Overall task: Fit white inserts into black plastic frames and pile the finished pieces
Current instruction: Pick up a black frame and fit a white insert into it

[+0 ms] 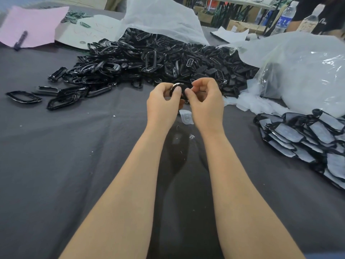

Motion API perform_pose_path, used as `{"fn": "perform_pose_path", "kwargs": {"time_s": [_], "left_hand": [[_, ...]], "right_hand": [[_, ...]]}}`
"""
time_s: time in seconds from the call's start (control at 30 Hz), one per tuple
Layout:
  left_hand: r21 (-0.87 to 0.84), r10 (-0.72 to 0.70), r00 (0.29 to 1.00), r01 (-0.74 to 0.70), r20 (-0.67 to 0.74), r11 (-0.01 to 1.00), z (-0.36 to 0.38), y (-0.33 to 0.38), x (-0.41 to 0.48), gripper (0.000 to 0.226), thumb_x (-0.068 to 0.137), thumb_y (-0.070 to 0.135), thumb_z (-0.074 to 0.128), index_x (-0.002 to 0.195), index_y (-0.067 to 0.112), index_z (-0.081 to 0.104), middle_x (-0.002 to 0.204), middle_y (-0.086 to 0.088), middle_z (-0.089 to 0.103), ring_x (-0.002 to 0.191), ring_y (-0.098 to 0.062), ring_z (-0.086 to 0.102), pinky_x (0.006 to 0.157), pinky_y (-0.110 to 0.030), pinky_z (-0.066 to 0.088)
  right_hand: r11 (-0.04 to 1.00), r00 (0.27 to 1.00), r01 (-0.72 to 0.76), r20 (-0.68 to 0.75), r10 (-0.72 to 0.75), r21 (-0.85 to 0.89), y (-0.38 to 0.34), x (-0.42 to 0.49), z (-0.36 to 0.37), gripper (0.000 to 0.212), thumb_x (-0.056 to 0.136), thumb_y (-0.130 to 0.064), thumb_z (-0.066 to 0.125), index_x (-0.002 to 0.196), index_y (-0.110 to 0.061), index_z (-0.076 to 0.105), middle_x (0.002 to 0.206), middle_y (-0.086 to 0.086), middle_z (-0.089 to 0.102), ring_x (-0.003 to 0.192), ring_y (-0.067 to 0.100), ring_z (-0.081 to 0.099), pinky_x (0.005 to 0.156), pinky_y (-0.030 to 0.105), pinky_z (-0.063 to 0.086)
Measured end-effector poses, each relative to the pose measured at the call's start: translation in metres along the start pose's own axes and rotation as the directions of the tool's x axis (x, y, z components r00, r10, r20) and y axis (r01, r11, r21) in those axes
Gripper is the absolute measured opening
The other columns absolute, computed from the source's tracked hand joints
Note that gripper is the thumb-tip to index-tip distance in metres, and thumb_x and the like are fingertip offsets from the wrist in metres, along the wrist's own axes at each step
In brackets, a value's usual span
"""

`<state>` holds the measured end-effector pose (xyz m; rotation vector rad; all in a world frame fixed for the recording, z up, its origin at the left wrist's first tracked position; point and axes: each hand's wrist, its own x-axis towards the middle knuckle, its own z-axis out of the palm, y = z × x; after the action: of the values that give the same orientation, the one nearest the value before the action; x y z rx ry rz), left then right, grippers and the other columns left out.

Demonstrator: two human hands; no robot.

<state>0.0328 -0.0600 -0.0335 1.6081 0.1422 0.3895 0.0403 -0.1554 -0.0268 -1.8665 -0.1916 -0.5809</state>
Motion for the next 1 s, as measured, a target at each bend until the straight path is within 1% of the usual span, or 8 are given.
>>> {"fn": "perform_pose_path", "kwargs": {"time_s": [0.17, 0.33, 0.43, 0.53, 0.6, 0.73, 0.8, 1.0], "left_hand": [[-0.025, -0.007, 1.0, 0.007, 0.005, 1.0, -0.0028, 0.0001, 0.0001, 0.005, 0.094, 0.013, 0.059, 0.094, 0.019, 0.06, 0.089, -0.001, 0.069, 0.082, -0.014, 0.069, 0.082, -0.036, 0.059], [-0.041, 0.004, 1.0, -0.004, -0.002, 0.999, -0.0014, 0.0005, -0.0001, 0.007, 0.094, 0.012, 0.058, 0.097, 0.018, 0.058, 0.084, 0.004, 0.065, 0.071, -0.004, 0.065, 0.073, -0.024, 0.058], [-0.149, -0.045, 0.998, 0.039, -0.038, 0.988, -0.002, 0.0006, 0.0008, 0.007, 0.094, 0.009, 0.057, 0.099, 0.013, 0.058, 0.084, 0.0, 0.062, 0.058, 0.005, 0.062, 0.06, -0.011, 0.051], [-0.227, -0.081, 0.996, 0.071, -0.036, 0.971, -0.0023, 0.0008, 0.0019, 0.007, 0.094, 0.007, 0.056, 0.097, 0.013, 0.058, 0.08, -0.001, 0.059, 0.056, 0.004, 0.062, 0.06, -0.012, 0.051], [-0.266, -0.096, 0.995, 0.087, -0.021, 0.96, -0.0019, 0.0011, 0.002, 0.008, 0.094, 0.006, 0.056, 0.097, 0.012, 0.058, 0.079, 0.001, 0.061, 0.057, 0.004, 0.062, 0.061, -0.014, 0.052], [-0.31, -0.123, 0.992, 0.111, -0.02, 0.944, -0.002, 0.0018, 0.0015, 0.014, 0.093, 0.004, 0.057, 0.09, 0.017, 0.057, 0.077, 0.004, 0.062, 0.058, 0.004, 0.063, 0.061, -0.013, 0.052], [-0.307, -0.124, 0.992, 0.113, -0.015, 0.945, -0.0021, 0.0013, 0.0012, 0.015, 0.092, 0.003, 0.057, 0.09, 0.018, 0.058, 0.078, 0.003, 0.063, 0.059, 0.004, 0.064, 0.06, -0.012, 0.052], [-0.165, -0.062, 0.998, 0.063, 0.01, 0.984, -0.0018, -0.0019, 0.0013, 0.008, 0.092, 0.013, 0.06, 0.092, 0.021, 0.062, 0.082, 0.003, 0.066, 0.065, 0.002, 0.063, 0.072, -0.021, 0.057]], "right_hand": [[0.999, 0.999, 0.012, 0.036, -0.01, -0.053, -0.0014, -0.0032, -0.0003, 0.015, 0.087, -0.004, 0.064, 0.094, -0.013, 0.054, 0.082, -0.012, 0.055, 0.079, 0.009, 0.057, 0.077, 0.021, 0.05], [0.996, 0.994, 0.006, -0.113, -0.016, -0.088, -0.0015, -0.0069, 0.0059, 0.02, 0.086, -0.012, 0.068, 0.103, -0.006, 0.058, 0.1, 0.006, 0.058, 0.086, 0.012, 0.053, 0.079, 0.019, 0.045], [0.983, 0.978, -0.183, -0.092, 0.185, 0.025, 0.0013, -0.0044, 0.0053, 0.024, 0.087, -0.02, 0.069, 0.105, -0.011, 0.057, 0.104, 0.005, 0.06, 0.088, 0.013, 0.057, 0.084, 0.023, 0.048], [0.913, 0.94, -0.33, -0.005, 0.341, 0.239, 0.0021, -0.0016, 0.0028, 0.014, 0.088, -0.014, 0.067, 0.096, -0.015, 0.056, 0.087, 0.002, 0.064, 0.083, 0.018, 0.064, 0.08, 0.03, 0.055], [0.917, 0.948, -0.306, -0.006, 0.318, 0.257, 0.0019, -0.0016, 0.0029, 0.014, 0.088, -0.011, 0.066, 0.089, -0.019, 0.055, 0.081, 0.0, 0.064, 0.076, 0.017, 0.063, 0.074, 0.029, 0.055], [0.957, 0.969, -0.246, 0.02, 0.246, 0.156, 0.0025, -0.0031, 0.0045, 0.017, 0.09, -0.011, 0.062, 0.083, -0.025, 0.057, 0.088, 0.004, 0.065, 0.088, 0.024, 0.064, 0.086, 0.043, 0.054], [0.965, 0.973, -0.229, 0.04, 0.226, 0.128, 0.003, -0.0033, 0.0042, 0.018, 0.091, -0.009, 0.06, 0.082, -0.024, 0.058, 0.089, 0.006, 0.066, 0.089, 0.026, 0.065, 0.087, 0.044, 0.054], [0.983, 0.981, -0.182, 0.069, 0.18, 0.025, 0.0062, -0.0003, 0.0007, 0.02, 0.093, -0.006, 0.055, 0.082, -0.022, 0.056, 0.093, 0.013, 0.067, 0.092, 0.029, 0.066, 0.089, 0.047, 0.051]]}}
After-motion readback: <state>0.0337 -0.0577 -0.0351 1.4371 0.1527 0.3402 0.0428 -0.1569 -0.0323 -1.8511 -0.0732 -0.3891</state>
